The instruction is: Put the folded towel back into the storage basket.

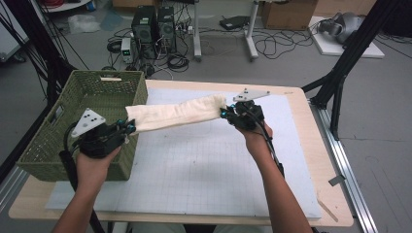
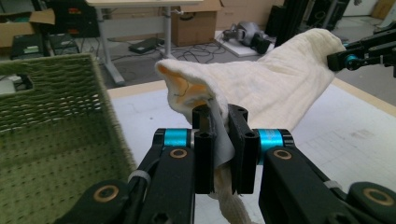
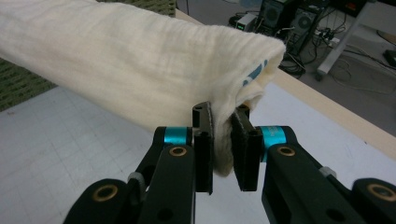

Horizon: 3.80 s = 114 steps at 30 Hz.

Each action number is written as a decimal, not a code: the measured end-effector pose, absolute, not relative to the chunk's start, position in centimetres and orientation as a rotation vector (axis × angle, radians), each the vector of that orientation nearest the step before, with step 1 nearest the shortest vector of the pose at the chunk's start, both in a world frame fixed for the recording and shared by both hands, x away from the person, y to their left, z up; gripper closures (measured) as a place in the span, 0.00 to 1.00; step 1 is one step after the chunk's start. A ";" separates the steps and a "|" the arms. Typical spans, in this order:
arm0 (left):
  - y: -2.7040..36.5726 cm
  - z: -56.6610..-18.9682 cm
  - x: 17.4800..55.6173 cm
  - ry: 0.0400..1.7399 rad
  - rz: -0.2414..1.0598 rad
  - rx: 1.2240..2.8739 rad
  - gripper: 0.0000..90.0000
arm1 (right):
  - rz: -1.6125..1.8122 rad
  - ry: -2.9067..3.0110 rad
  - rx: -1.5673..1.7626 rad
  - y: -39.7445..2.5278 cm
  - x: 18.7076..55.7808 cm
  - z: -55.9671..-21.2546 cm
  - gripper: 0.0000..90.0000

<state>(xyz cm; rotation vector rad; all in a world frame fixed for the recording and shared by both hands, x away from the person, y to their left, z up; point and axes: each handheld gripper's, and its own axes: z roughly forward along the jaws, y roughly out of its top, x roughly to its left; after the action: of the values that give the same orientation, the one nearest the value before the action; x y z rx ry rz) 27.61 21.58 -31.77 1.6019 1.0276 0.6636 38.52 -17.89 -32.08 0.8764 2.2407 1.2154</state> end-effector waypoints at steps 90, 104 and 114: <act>38.3 -33.8 22.2 1.390 0.903 1.415 0.88 | 1.243 2.414 0.577 11.8 48.7 -31.1 0.90; 38.4 -33.4 21.9 1.378 0.912 1.359 0.43 | 1.257 2.371 0.668 10.2 49.2 -31.0 0.60; 37.3 -33.0 22.0 1.292 0.831 1.341 0.33 | 1.350 2.353 0.658 6.0 47.8 -29.8 0.50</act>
<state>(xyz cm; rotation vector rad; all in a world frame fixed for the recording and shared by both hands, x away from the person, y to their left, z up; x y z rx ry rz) 22.01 37.27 -32.99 1.3413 1.2915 0.8314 47.79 6.04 -29.75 0.6581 2.3531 1.3496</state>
